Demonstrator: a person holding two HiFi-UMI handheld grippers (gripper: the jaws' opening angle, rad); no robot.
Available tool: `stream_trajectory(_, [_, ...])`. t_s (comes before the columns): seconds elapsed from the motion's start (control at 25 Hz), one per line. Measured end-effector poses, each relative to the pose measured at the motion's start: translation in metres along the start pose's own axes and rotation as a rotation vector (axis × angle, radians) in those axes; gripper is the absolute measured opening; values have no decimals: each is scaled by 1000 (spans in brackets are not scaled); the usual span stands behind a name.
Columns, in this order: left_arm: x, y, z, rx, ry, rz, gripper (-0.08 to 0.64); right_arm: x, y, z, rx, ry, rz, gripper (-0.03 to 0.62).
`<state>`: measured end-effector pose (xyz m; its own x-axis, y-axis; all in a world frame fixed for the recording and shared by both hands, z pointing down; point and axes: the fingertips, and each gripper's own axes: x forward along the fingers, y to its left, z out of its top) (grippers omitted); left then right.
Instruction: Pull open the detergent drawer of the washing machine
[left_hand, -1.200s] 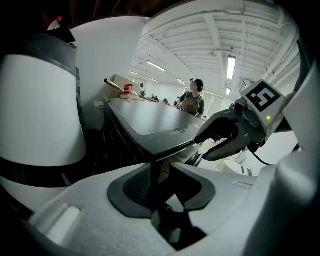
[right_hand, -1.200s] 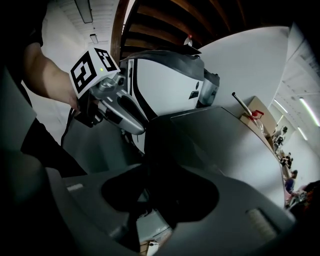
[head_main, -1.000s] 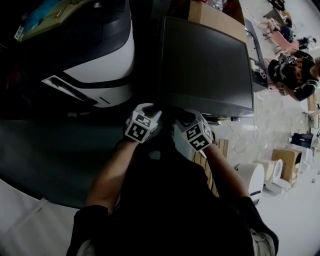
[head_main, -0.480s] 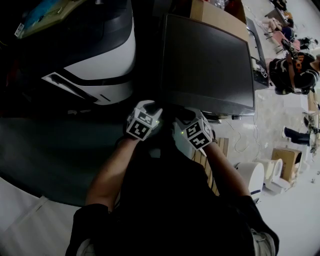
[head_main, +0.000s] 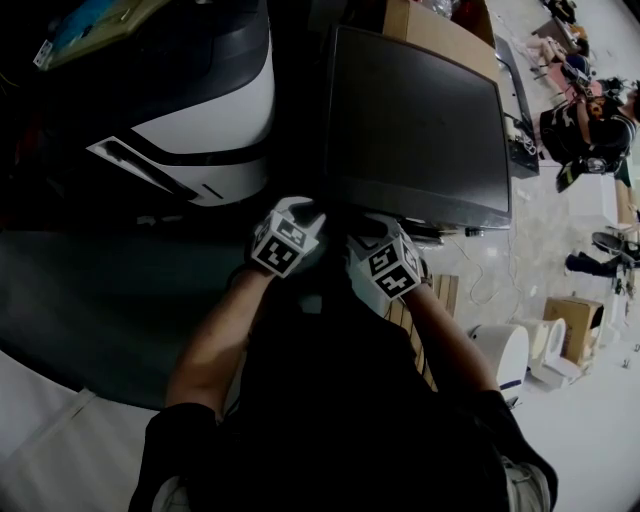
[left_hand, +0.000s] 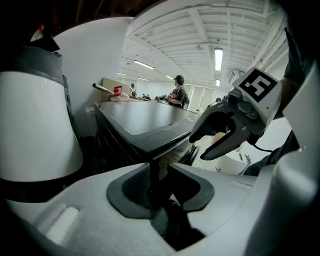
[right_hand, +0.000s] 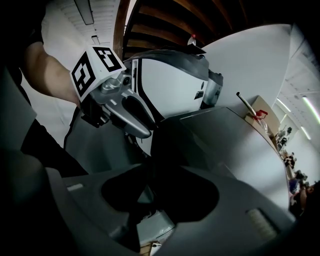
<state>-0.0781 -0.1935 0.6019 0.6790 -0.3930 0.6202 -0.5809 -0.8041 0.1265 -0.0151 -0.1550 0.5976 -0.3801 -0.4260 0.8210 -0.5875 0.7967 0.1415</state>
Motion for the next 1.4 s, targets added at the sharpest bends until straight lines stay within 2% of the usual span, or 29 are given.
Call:
stream_trajectory(0.24, [0,0,0,15,3,-7,98,-4,-12,-8,19,18,-29,178])
stream_trajectory(0.48, [0,-1,-1,-2,-1,-2,99,-2,-11,-9,-46,36,-38,178])
stream_trajectory(0.88, [-1,-2,-4,-22,5,-13,100,-3,-16,-3,-58,30,-43,177])
stream_trajectory(1.4, [1,0,-2,-16,-23,-10,103,3,-17,-4,-137,65,-46,179])
